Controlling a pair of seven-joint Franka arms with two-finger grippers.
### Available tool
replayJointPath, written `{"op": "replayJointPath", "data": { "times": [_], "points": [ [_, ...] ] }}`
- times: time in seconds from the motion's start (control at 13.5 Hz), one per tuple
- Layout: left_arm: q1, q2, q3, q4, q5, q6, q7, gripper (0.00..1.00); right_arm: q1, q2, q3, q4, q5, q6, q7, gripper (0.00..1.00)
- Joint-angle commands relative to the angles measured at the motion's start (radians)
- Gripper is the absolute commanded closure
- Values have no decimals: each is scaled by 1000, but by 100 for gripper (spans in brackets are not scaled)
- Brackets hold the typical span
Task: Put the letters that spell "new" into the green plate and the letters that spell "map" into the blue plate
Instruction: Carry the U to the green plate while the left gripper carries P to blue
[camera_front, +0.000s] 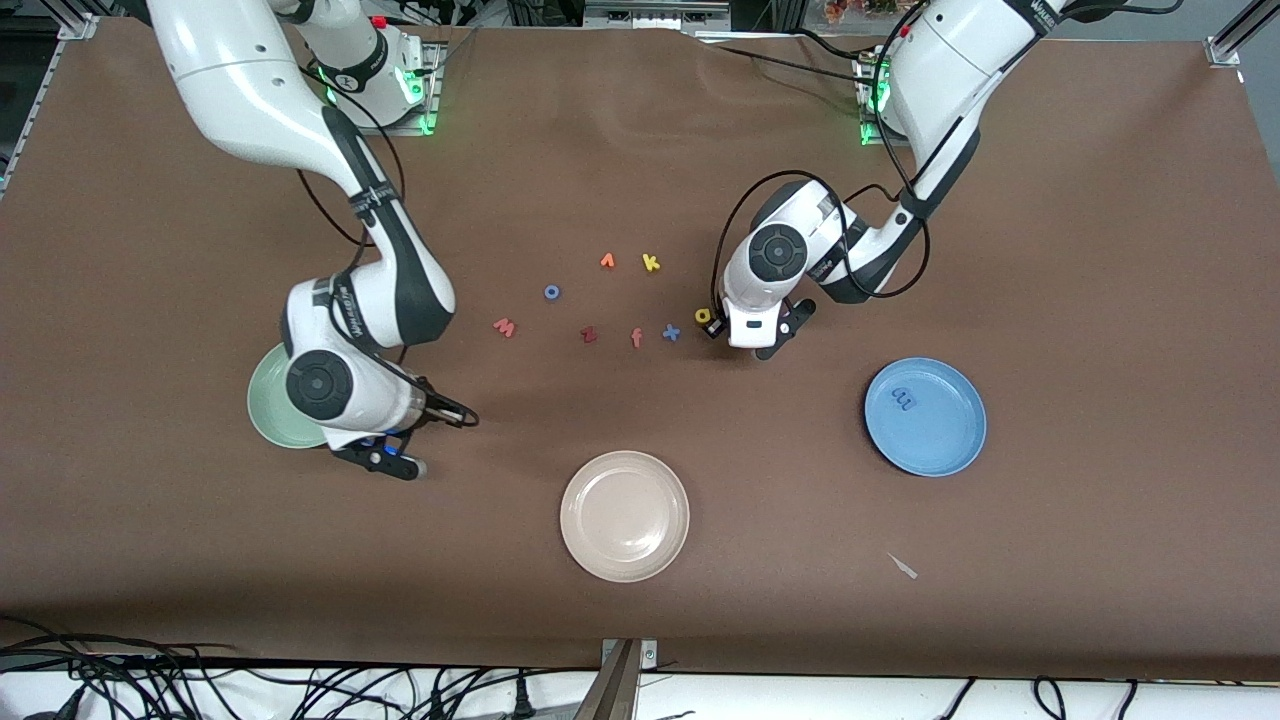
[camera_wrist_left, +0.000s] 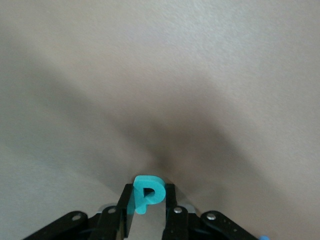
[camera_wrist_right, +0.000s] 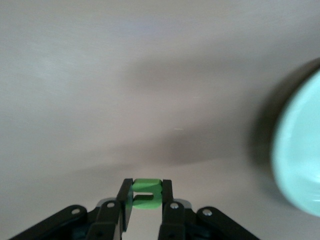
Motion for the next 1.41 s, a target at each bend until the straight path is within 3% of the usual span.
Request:
{"op": "replayJointPath", "data": {
  "times": [0.0,0.22,0.45,0.52,0.59,0.67,0.74,0.89,1.04,1.34],
  "points": [
    [22,-47,3,67,41,-185,8,96,4,-171,-32,-243,-45,63,-89,98],
    [79,-48,1,176,85,-366,129,96,3,-227,-137,-361,-29,132,-300,98],
    [177,-54,-2,204,145,-389,316,95,1,-236,-223,-426,-26,195,-465,98],
    [203,-61,0,208,147,-389,397,95,-5,-227,-236,-438,-21,225,-490,93],
    [237,-63,3,224,147,-389,493,95,-25,-216,-238,-444,-9,245,-495,66],
    [287,-63,1,233,147,-389,590,95,-28,-210,-236,-438,-4,244,-485,17],
    [332,-55,1,236,148,-386,684,95,-26,-215,-233,-432,7,234,-482,0],
    [427,-26,15,260,168,-376,866,95,-16,-228,-218,-401,8,166,-473,0],
    [484,23,21,283,170,-353,968,95,-16,-239,-157,-397,10,137,-472,0],
    [516,84,24,264,170,-274,982,94,-16,-233,-12,-403,10,147,-476,0]
  ]
}}
